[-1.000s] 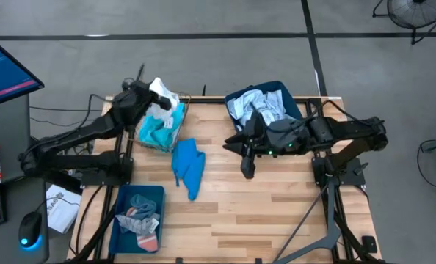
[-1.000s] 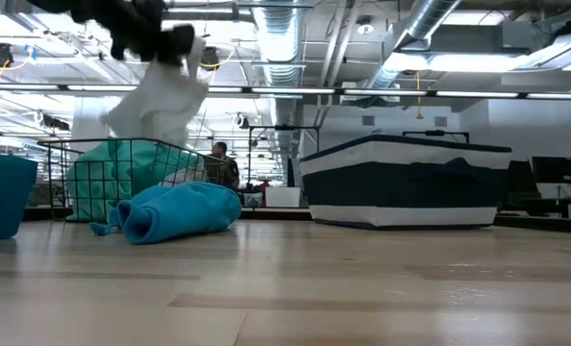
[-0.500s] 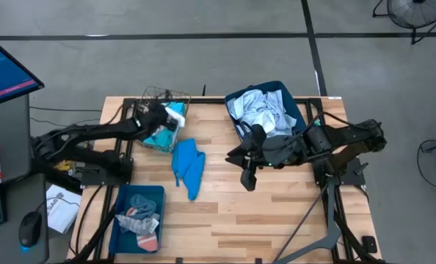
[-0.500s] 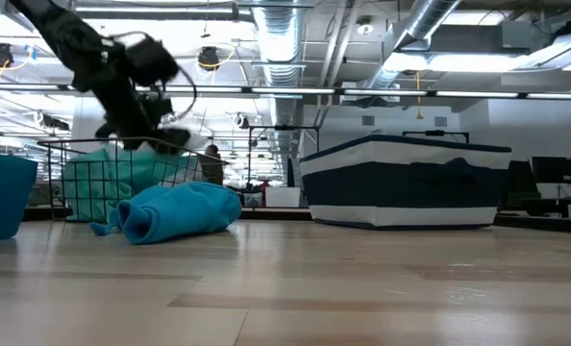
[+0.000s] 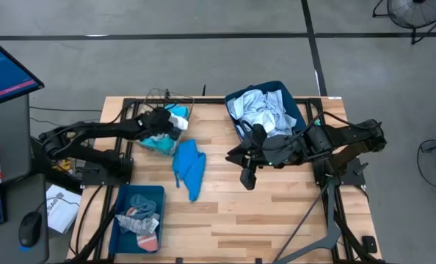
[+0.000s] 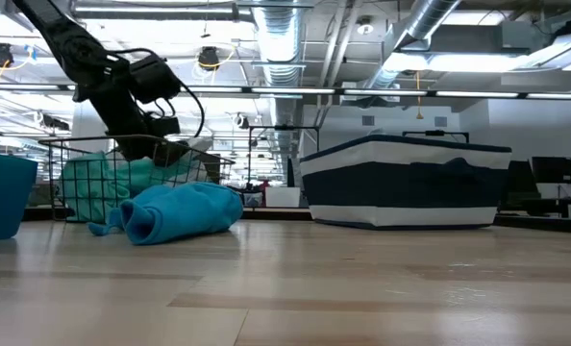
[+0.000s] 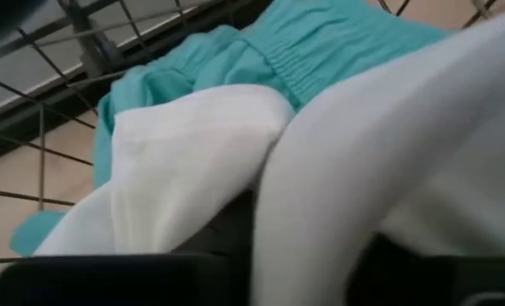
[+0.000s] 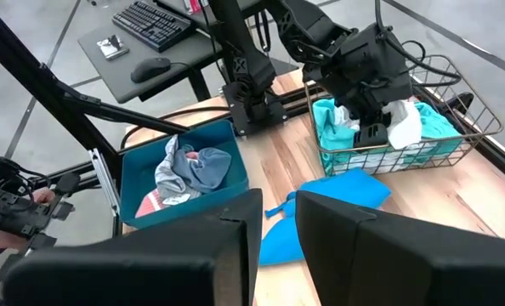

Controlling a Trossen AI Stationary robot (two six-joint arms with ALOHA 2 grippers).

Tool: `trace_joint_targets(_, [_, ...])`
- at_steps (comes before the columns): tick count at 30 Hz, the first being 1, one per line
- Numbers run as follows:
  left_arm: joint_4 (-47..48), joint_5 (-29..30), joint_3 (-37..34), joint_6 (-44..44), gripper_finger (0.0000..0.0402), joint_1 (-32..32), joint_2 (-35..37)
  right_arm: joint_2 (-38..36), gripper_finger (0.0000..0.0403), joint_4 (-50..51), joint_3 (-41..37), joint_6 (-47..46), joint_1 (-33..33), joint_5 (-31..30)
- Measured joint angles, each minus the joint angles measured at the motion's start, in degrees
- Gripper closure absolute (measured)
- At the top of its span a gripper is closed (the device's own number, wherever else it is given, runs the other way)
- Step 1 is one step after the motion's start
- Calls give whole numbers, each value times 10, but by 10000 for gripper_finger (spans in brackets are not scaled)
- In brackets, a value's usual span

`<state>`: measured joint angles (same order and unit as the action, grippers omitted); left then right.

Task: Pick & Place Cloths
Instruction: Put the white shorts into the brown wire basket

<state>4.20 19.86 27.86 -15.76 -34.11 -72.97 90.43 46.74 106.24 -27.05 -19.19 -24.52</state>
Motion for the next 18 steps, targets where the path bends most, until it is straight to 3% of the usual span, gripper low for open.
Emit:
trace_joint_targets(11, [3, -4, 0, 54, 159, 0, 132, 0, 332, 0, 0, 0, -7, 2])
trace_joint_targets(15, [13, 10, 0, 83, 133, 0, 178, 0, 332, 0, 0, 0, -7, 2])
trace_joint_targets(18, [19, 70, 9, 79, 130, 0, 217, 0, 332, 0, 0, 0, -7, 3])
